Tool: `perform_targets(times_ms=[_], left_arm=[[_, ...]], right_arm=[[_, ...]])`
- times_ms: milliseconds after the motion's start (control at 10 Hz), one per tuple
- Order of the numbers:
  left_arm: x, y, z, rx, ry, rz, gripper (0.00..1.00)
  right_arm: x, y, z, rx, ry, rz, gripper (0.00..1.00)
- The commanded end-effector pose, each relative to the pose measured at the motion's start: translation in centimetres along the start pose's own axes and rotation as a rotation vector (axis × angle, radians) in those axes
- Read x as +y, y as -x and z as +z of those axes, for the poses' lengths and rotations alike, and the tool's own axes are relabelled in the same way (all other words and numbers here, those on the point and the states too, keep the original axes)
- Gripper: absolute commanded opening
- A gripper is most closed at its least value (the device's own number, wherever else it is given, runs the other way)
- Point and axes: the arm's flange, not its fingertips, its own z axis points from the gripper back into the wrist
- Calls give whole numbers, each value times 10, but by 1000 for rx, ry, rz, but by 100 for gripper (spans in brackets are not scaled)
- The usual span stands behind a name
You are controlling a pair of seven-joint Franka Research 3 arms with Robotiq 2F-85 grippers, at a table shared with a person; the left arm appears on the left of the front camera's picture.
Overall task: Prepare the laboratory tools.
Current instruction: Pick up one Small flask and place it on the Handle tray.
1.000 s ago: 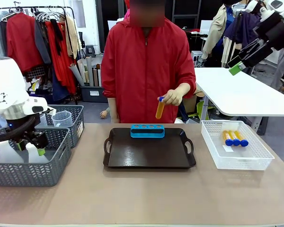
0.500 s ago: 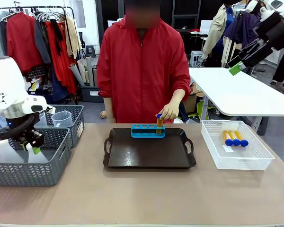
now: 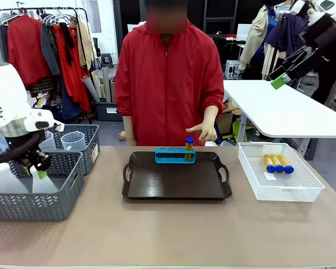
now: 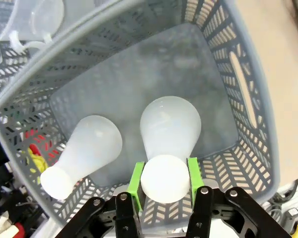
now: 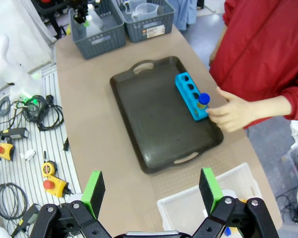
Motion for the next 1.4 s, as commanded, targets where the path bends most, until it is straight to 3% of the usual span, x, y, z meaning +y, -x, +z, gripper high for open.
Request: perform_targets(times_ms=[0, 700, 1100, 1200, 1300], left_arm=[[9, 1, 47, -32, -5, -31, 0], [34, -41, 269, -217, -9, -251, 0], [36, -53, 334, -321, 35, -374, 0], [38, -51, 337, -340, 65, -402, 0], [27, -51, 326, -307, -11, -341, 0]], right_arm=[[2, -1, 1, -1, -5, 9, 100], [2, -1, 1, -1, -5, 9, 100], [2, -1, 1, -1, -5, 9, 100], [2, -1, 1, -1, -5, 9, 100], [2, -1, 1, -1, -5, 9, 100]])
